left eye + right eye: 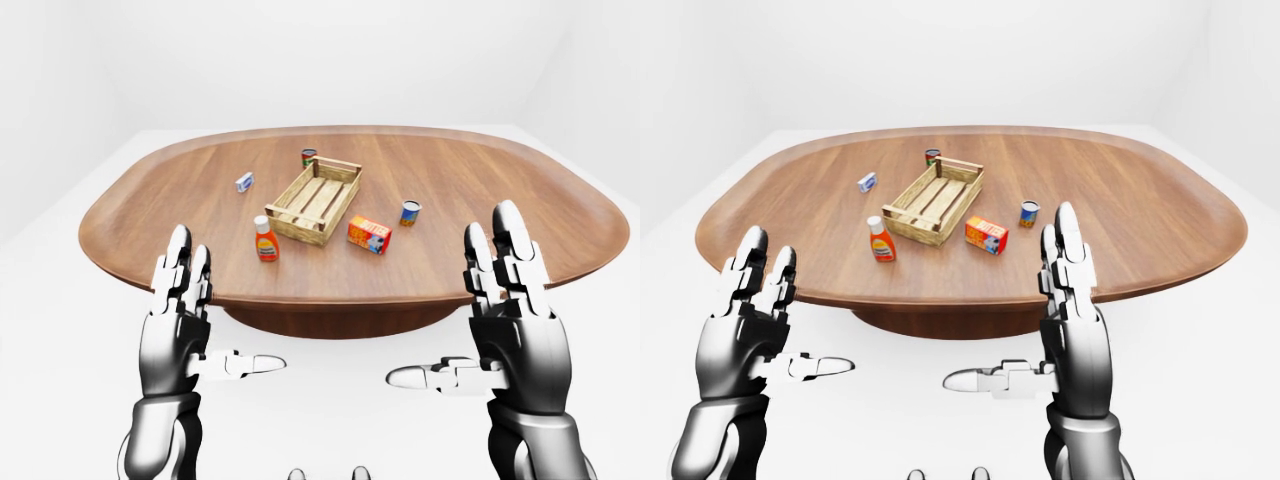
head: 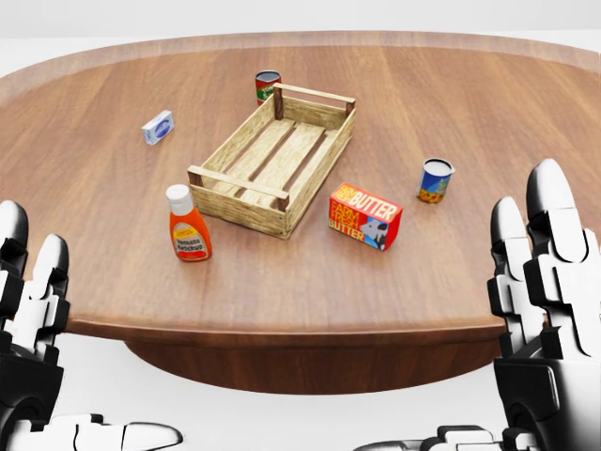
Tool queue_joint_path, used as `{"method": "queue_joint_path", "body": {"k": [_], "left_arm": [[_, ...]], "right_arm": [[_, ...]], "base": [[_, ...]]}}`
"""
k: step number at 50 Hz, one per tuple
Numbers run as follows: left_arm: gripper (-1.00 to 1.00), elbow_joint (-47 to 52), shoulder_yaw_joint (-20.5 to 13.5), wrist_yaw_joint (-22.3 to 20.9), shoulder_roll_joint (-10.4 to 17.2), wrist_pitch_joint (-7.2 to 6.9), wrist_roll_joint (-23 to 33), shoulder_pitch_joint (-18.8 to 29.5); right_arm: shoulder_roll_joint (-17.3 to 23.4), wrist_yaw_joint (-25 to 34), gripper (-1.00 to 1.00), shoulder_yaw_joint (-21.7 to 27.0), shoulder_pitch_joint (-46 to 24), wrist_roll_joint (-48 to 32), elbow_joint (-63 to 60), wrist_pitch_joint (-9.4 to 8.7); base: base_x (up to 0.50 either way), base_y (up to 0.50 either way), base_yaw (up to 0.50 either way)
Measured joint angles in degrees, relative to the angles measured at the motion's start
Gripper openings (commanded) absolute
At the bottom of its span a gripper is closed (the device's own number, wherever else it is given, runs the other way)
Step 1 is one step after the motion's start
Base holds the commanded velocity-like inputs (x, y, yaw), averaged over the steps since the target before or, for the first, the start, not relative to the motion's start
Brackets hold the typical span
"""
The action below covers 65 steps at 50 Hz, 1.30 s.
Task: Pick up the butter and put it in the tray.
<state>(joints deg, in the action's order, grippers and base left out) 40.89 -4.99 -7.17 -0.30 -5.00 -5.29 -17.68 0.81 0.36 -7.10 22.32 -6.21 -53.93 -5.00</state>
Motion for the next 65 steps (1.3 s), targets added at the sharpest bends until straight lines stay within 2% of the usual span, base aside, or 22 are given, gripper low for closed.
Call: {"method": "queue_joint_path", "body": {"k": [15, 27, 65], "left_arm": [[1.00, -0.05, -0.13, 0.05, 0.05, 0.00, -0.09, 0.15], [1.00, -0.15, -0.23, 0.15, 0.16, 0.00, -0.07, 0.10], [1.00, 0.09, -0.05, 0.21, 0.00, 0.00, -0.05, -0.04]], "right_arm": [[-0.06, -0.40, 1.00, -0.13, -0.15, 0.35, -0.01, 0.00], [-0.58, -1.99, 1.00, 0.52, -0.83, 1.90, -0.44, 0.00], [-0.30, -2.12, 1.00, 0.24, -0.12, 2.16, -1.60, 0.00]], "base": [[0.00, 0.50, 0.00], [0.01, 0.00, 0.00], [0.49, 0.00, 0.00]]}}
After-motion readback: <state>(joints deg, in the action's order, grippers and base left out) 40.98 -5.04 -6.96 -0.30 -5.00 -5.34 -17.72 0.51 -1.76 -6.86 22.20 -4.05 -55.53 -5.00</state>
